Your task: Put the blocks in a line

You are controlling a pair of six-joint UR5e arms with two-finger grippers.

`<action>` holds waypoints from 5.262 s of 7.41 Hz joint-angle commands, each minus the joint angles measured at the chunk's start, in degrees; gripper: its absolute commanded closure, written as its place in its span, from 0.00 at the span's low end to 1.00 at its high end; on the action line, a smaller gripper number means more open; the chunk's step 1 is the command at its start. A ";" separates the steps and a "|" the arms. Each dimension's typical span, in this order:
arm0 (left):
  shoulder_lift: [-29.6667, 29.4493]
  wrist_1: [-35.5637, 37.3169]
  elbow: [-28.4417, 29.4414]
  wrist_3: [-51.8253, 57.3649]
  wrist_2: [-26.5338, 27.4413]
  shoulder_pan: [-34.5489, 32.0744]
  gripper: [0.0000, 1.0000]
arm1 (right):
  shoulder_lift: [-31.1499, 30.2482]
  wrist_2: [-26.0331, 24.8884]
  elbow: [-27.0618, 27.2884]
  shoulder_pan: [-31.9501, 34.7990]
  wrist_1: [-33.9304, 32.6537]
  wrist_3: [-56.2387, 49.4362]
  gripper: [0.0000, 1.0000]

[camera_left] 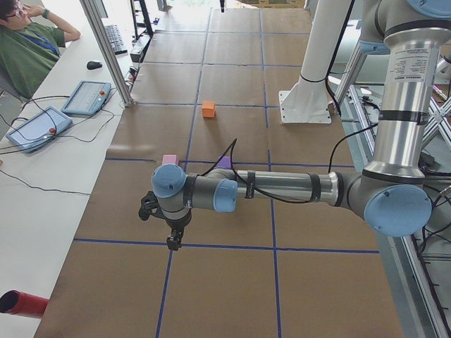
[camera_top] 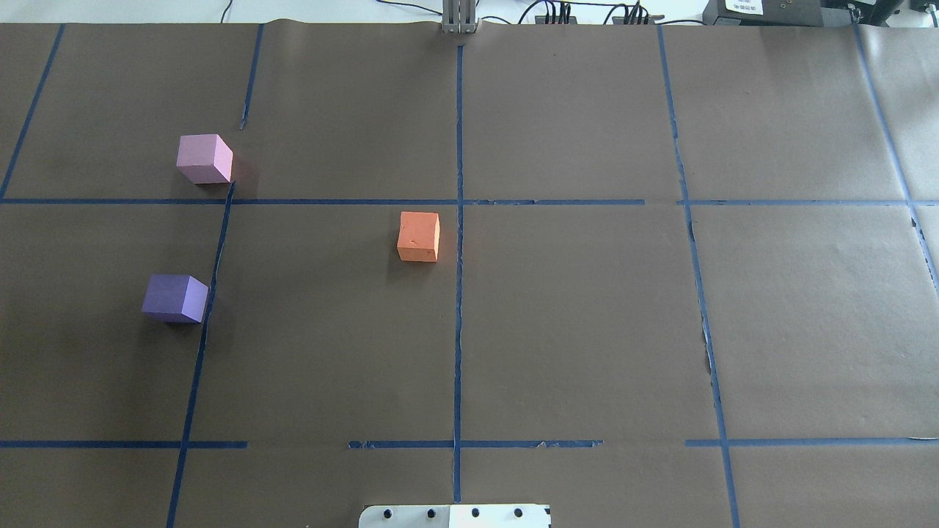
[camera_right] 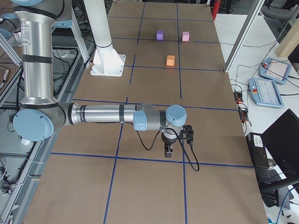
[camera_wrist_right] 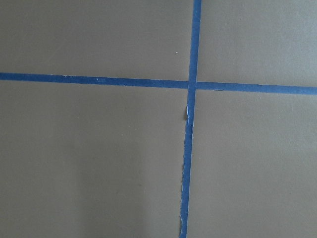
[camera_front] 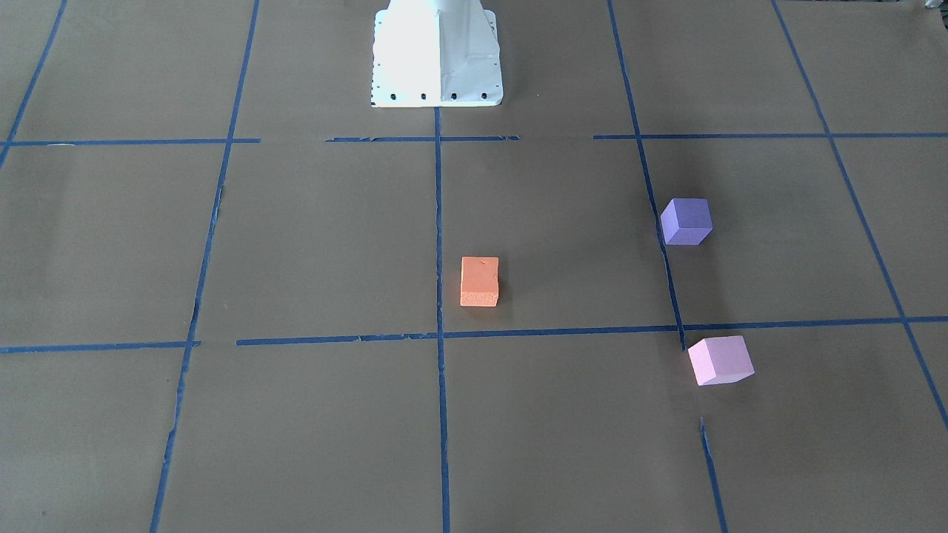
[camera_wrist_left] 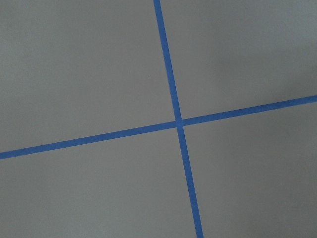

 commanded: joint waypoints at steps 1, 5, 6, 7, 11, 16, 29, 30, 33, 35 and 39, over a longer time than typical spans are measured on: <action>0.09 -0.08 -0.18 0.00 0.00 -0.09 0.00 | -0.03 0.00 -0.03 0.00 0.00 0.00 0.00; -2.88 0.96 -2.80 -0.88 0.17 0.00 0.00 | -0.03 0.00 0.06 0.00 0.00 0.00 0.00; -3.25 2.02 -5.95 -0.88 0.18 0.09 0.00 | -0.03 0.09 0.06 0.00 0.00 0.00 0.00; -3.60 2.55 -8.94 -1.14 0.18 0.18 0.00 | -0.03 0.09 -0.03 0.00 0.00 0.00 0.00; -11.23 3.96 -17.12 -23.13 -1.05 12.26 0.00 | 0.05 0.00 -0.03 0.00 0.00 0.00 0.00; -24.93 3.79 -20.04 -54.86 8.45 35.27 0.00 | 0.05 0.09 0.06 0.00 0.00 0.00 0.00; -47.20 8.45 4.47 -71.54 22.83 52.90 0.00 | -0.03 0.00 0.06 0.00 0.00 0.00 0.00; -47.20 7.92 5.18 -72.50 25.11 55.26 0.00 | -0.03 0.00 -0.03 0.00 0.00 0.00 0.00; -47.11 5.03 6.93 -73.74 25.49 55.72 0.00 | 0.05 0.00 0.06 -0.09 0.00 0.00 0.00; -47.20 3.53 8.08 -73.74 27.23 55.72 0.00 | -0.03 0.09 0.06 -0.09 0.00 0.00 0.00; -47.11 -0.24 10.09 -73.74 27.51 55.64 0.00 | -0.03 0.09 0.06 0.00 0.00 0.00 0.00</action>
